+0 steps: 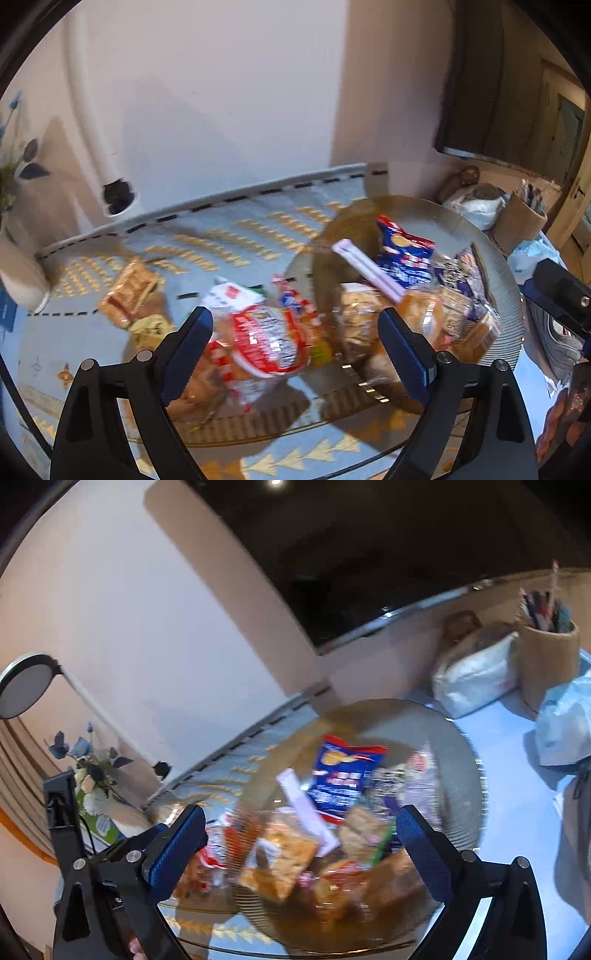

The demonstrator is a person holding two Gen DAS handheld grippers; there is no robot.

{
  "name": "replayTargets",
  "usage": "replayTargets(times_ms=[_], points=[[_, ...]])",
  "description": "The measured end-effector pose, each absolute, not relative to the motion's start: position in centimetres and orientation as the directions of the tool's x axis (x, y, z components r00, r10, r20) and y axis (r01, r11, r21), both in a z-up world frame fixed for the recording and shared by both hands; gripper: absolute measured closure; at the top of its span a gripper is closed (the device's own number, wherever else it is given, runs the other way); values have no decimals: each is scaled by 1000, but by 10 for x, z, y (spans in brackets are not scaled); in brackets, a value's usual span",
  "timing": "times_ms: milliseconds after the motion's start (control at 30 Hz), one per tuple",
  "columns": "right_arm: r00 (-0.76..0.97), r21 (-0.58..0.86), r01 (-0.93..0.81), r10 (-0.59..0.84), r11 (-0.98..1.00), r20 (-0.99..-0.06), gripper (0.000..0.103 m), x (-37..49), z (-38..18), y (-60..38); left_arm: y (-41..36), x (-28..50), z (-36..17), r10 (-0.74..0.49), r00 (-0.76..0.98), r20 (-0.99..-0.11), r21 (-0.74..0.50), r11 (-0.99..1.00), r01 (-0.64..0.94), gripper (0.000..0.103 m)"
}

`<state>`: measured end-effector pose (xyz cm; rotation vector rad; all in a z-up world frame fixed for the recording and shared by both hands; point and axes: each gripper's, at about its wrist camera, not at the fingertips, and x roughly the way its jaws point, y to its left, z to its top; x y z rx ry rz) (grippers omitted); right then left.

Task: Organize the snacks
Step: 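Carry both packs over the amber bowl and release them inside, then move both open tools back toward the remaining bread packs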

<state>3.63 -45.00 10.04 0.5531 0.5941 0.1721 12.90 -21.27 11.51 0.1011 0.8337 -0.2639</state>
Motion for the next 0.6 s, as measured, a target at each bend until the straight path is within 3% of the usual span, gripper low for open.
replayTargets(times_ms=[333, 600], points=[[814, 550, -107, 391, 828, -430, 0, 40, 121, -372, -118, 129, 123, -148, 664, -733, -74, 988, 139, 13], [769, 563, -166, 464, 810, -440, 0, 50, 108, -299, -60, 121, 106, -130, 656, -743, -98, 991, 86, 13]])
